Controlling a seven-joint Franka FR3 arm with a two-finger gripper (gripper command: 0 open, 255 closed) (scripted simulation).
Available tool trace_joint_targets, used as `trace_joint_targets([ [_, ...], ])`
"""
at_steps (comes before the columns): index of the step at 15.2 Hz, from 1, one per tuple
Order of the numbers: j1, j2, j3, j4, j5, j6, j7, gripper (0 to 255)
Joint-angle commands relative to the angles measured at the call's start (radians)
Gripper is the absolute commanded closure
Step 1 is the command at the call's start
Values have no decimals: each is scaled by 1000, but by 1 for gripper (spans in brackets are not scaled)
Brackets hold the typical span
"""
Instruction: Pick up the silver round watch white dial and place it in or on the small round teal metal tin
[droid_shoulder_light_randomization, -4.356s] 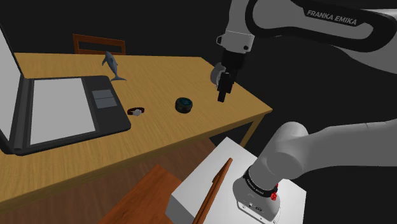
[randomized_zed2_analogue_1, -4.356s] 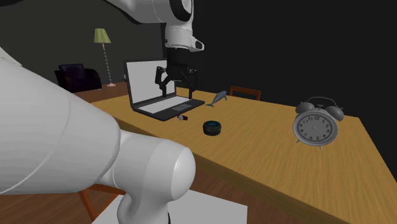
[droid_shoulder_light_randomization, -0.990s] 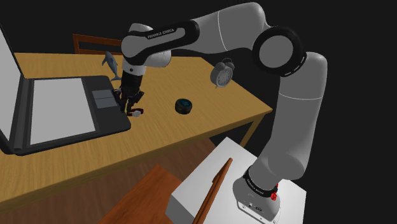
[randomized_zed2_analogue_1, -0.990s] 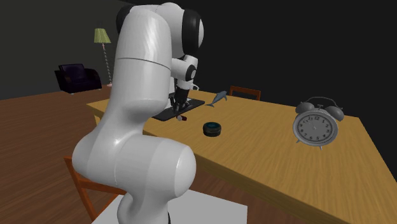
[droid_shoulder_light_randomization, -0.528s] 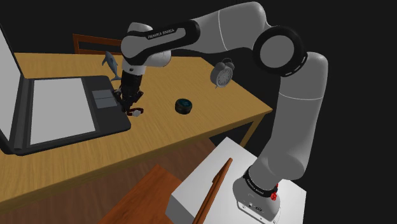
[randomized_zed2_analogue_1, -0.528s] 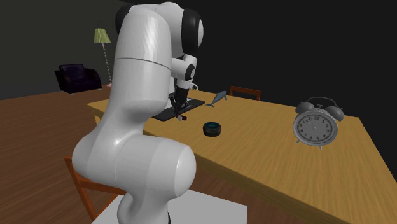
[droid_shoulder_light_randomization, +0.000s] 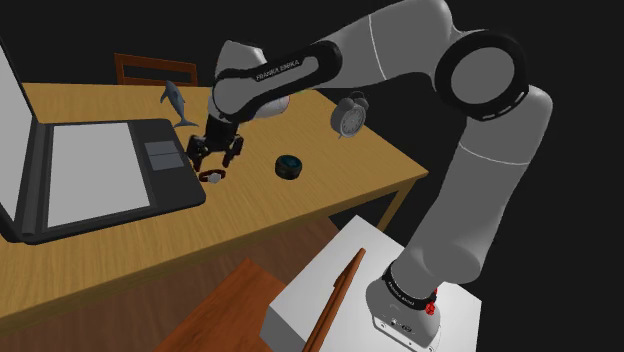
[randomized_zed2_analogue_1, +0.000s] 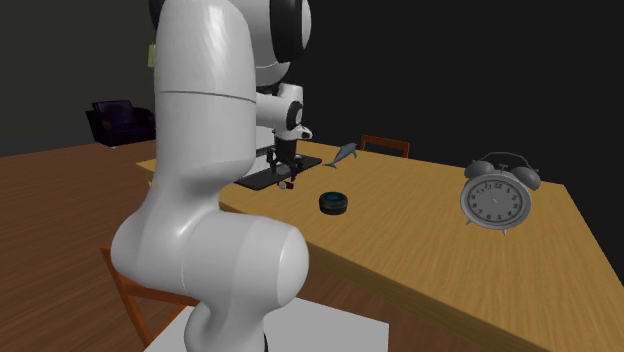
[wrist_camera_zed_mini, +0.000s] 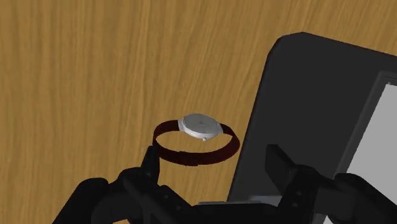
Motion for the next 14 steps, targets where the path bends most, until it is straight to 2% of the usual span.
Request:
trace_joint_targets([
  [1,40,-140,-36,-233,-167,284,199,0],
  [2,49,-194,-53,-332,-350,402,391,0],
  [3,41,-232,-62,-399,-585,478,624,0],
  [10,40,-122,-86,-354,-685,541,703,0],
  [14,42,-112,-90,-350,-694,546,710,0],
])
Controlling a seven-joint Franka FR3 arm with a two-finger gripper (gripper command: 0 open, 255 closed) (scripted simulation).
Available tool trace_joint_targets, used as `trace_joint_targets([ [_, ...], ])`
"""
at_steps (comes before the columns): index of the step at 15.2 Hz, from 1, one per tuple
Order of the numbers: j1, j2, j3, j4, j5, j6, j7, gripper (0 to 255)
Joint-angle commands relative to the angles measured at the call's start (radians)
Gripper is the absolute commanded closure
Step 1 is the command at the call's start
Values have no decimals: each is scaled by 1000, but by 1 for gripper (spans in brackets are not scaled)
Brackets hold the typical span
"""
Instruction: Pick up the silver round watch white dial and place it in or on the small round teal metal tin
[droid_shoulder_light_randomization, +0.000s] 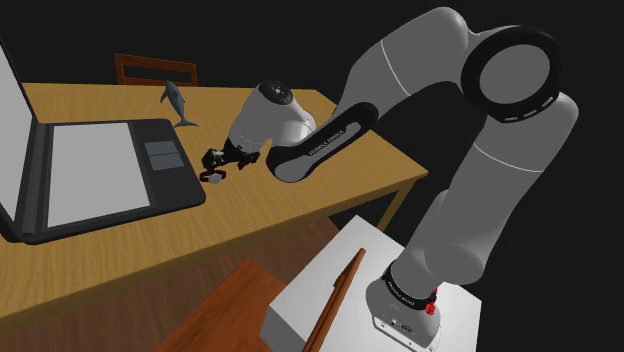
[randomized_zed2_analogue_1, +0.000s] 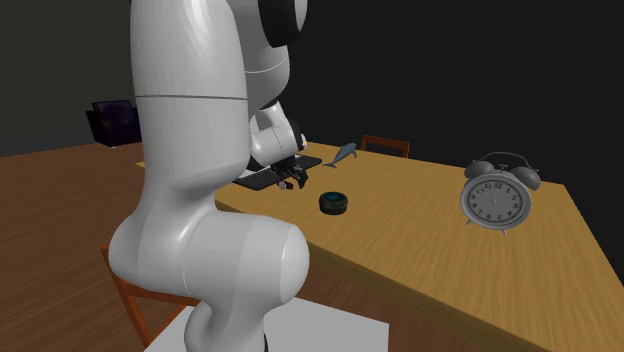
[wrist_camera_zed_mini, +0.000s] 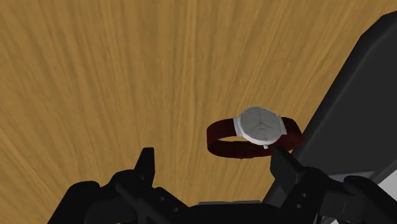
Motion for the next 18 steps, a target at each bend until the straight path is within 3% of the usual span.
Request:
trace_joint_targets([
  [1,0,2,-1,1,-2,1,2,0],
  [4,0,2,-1,1,-2,1,2,0],
  [5,0,2,-1,1,-2,1,2,255],
  [14,0,2,-1,1,-2,1,2,255],
  [18,-7,-43,18,4,73,-44,-65,255],
])
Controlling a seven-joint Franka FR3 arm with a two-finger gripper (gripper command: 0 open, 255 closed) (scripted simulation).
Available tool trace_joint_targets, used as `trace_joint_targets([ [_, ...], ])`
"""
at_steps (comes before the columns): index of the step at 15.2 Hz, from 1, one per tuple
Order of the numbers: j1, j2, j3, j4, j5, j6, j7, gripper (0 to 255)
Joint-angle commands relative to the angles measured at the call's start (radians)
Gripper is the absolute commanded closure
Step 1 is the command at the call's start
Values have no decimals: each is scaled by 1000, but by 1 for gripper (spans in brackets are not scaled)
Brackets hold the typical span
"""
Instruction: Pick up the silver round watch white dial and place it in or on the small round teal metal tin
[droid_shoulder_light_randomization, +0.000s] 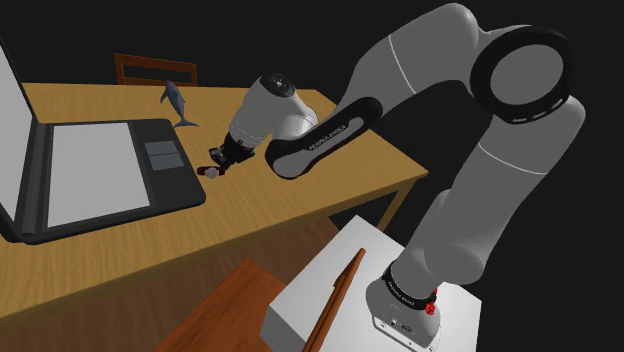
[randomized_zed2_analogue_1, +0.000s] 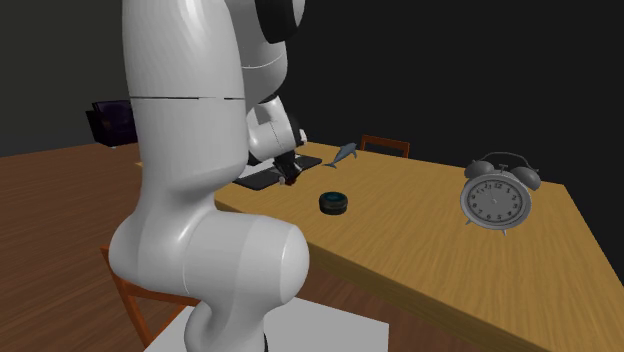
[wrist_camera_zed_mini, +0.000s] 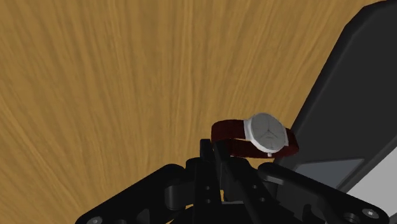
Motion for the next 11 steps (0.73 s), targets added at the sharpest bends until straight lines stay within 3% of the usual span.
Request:
trace_joint_targets([
  [1,-2,-20,7,4,35,-23,-32,255],
  [11,7,-115,19,38,165,-145,-147,255],
])
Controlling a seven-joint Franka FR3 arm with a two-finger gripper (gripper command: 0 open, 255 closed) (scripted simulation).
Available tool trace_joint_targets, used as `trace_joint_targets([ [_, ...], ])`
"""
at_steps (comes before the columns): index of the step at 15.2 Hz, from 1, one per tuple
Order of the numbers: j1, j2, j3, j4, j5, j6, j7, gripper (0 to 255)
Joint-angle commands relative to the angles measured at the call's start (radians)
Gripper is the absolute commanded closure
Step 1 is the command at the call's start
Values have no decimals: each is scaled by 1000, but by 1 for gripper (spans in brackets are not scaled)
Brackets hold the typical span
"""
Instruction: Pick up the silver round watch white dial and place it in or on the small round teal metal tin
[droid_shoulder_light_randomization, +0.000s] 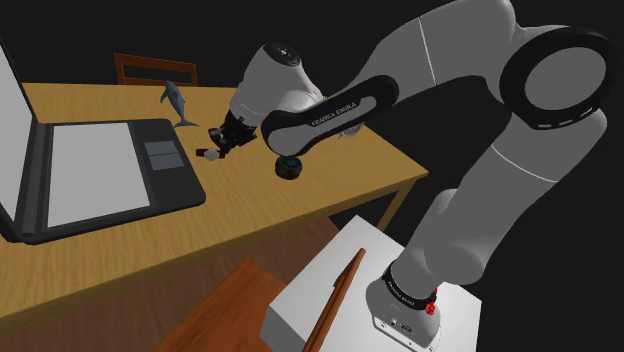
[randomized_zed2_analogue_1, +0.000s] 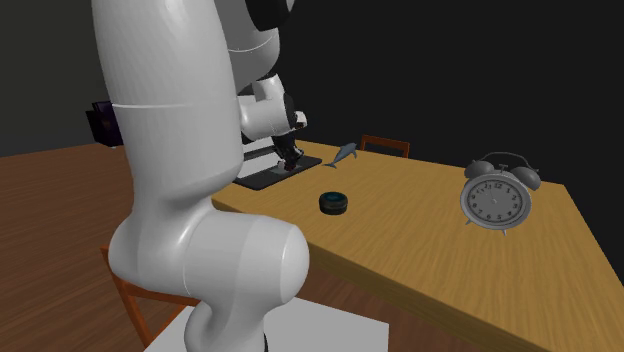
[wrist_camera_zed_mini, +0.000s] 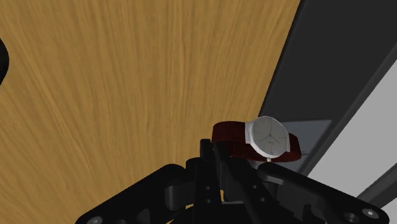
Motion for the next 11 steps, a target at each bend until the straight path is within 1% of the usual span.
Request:
trace_joint_targets([
  [1,3,-20,0,5,21,-25,-19,255],
  [7,11,-64,-2,39,66,-100,-62,255],
  [11,-7,-166,-61,-70,126,-79,-185,255],
])
